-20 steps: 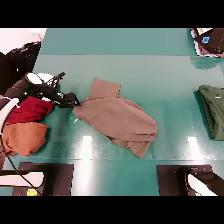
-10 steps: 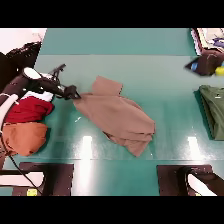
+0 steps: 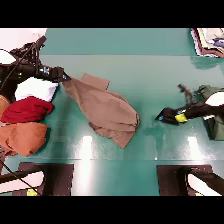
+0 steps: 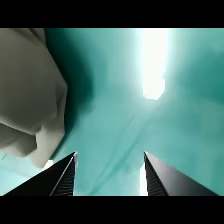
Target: Fold the shirts.
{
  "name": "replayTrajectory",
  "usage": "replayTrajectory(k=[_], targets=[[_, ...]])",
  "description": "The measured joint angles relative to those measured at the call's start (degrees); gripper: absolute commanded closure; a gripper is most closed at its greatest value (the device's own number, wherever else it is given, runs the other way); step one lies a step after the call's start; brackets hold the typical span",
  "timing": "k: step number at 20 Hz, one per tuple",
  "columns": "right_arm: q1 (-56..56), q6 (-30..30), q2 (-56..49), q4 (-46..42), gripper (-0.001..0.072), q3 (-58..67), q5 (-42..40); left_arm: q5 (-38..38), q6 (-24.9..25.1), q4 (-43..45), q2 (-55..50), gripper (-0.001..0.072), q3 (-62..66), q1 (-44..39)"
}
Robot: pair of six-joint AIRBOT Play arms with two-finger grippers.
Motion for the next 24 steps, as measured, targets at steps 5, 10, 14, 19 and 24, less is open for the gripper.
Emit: replayTrajectory(k=[5,10,14,19,24], targets=[[10.3,-2.6,-8.2,7.3,0.0277,-4.2,-7.0,-0.8,-0.2,0.2,0.3,0.0684,0.3,0.1],[18.5,-3.2,-11.5,12.4,0.0361,-4.9,-13.5,-1.1,-0.3,0.2,0.3,0.0684,0.3,0.1],[21.5,-3.4,-12.4,13.8,0.0697,-5.2,-19.0,-1.2,-0.3,0.2,0.3,0.0684,0.3,0.2],[19.8,-3.3,-8.5,9.7,0.0699,-4.8,-23.4,-1.7,-0.4,0.8,2.4,0.0685,1.7,0.2],[7.8,1.2,4.1,-2.8,0.0699,5.1,-17.0,-1.3,-0.4,1.6,8.8,0.0685,12.6,0.1]])
